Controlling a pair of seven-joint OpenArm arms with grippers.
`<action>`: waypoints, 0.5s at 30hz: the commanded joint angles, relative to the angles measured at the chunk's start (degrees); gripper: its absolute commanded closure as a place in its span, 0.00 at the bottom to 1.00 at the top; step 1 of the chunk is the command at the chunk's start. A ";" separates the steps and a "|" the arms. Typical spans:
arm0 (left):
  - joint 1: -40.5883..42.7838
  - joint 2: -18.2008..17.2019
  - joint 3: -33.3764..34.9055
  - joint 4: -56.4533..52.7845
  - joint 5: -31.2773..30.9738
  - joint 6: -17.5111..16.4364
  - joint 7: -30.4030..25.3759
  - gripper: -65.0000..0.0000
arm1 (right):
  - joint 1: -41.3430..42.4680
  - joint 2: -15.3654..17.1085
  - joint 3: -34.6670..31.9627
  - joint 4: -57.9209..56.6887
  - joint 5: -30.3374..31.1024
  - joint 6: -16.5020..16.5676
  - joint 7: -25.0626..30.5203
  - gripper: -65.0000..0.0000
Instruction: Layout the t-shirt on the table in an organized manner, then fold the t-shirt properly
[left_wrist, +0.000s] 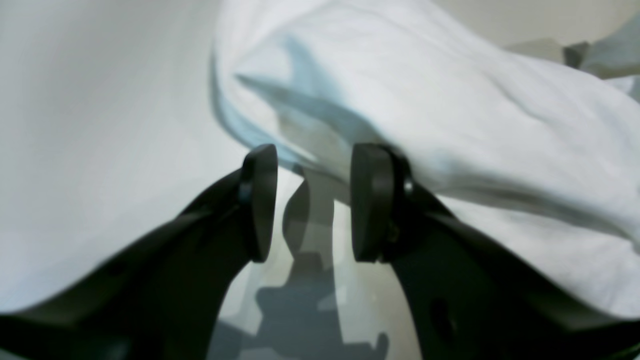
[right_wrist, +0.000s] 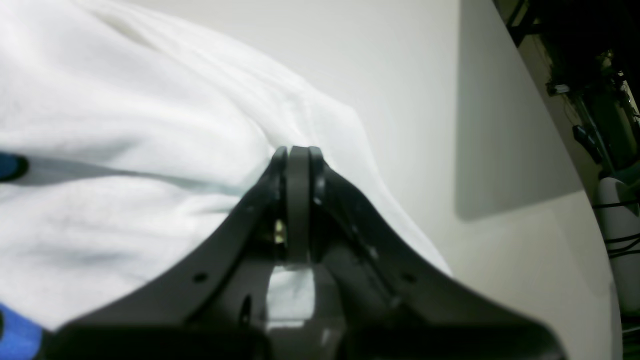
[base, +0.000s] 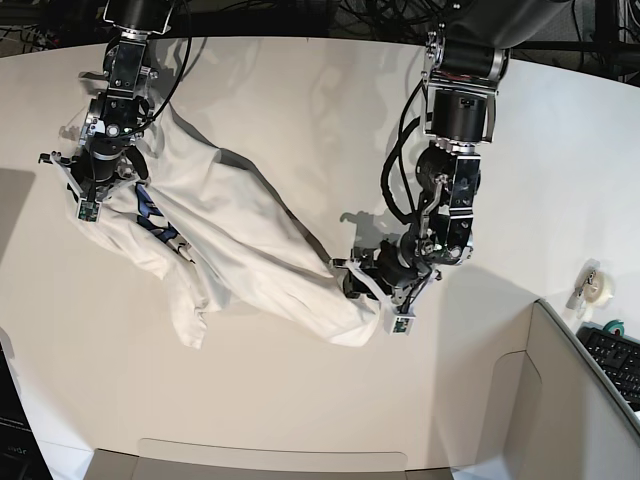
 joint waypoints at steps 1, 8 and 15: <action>-1.57 0.29 0.01 0.80 -0.46 -0.20 -0.92 0.63 | -2.12 -0.65 0.11 -1.75 2.37 2.42 -10.28 1.00; -1.48 1.61 0.01 -0.08 -0.37 -0.11 -2.41 0.63 | -2.82 -0.65 0.11 -1.66 2.37 2.42 -10.19 1.00; -1.48 1.79 0.01 -7.11 -0.37 -0.02 -6.37 0.63 | -3.96 -0.65 0.03 1.59 2.37 2.42 -10.19 1.00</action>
